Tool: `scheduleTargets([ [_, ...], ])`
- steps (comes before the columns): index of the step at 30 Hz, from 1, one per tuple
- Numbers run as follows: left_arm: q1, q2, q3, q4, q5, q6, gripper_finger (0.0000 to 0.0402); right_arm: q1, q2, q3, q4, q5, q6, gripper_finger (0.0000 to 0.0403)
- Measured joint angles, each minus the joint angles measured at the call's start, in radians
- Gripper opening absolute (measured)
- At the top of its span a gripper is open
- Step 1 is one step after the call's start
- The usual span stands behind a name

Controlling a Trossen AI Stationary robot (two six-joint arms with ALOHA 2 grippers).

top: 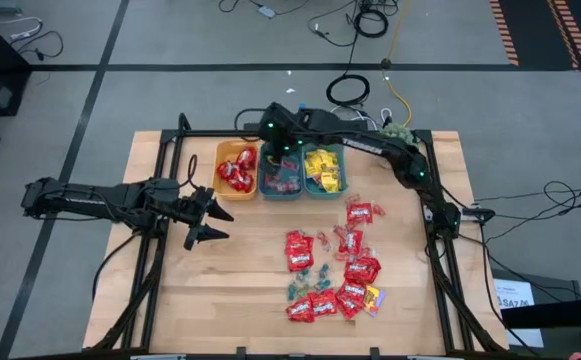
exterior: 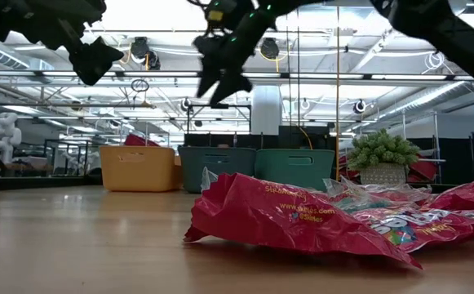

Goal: Sort candy
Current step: Put the red candy into the yellow bin

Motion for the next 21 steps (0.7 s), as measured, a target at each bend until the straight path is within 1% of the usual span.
scheduleTargets([
  [3, 0.000, 0.000, 0.000, 0.000, -0.001, 0.000, 0.0281, 0.022, -0.041, 0.000, -0.149, -0.001, -0.031, 0.0222],
  [6, 0.000, 0.000, 0.000, 0.000, -0.003, 0.000, 0.0281, 0.058, -0.083, -0.012, -0.244, 0.000, -0.048, 0.0222],
  [8, 0.000, 0.000, 0.000, 0.001, -0.003, 0.000, 0.0281, 0.087, -0.121, -0.043, -0.267, 0.004, -0.047, 0.0222],
  [11, 0.000, 0.000, 0.000, 0.000, -0.003, -0.001, 0.0281, 0.148, -0.193, -0.146, -0.239, 0.054, -0.017, 0.0222],
  [14, 0.000, 0.000, 0.000, 0.000, -0.002, -0.002, 0.0281, 0.217, -0.298, -0.335, -0.133, 0.114, 0.035, 0.0222],
  [18, 0.000, 0.000, 0.000, 0.000, -0.002, -0.001, 0.0281, 0.311, -0.446, -0.667, 0.161, 0.124, 0.121, 0.0222],
  [21, 0.000, 0.000, 0.000, 0.000, -0.002, -0.001, 0.0281, 0.376, -0.514, -0.881, 0.382, 0.124, 0.163, 0.0222],
])
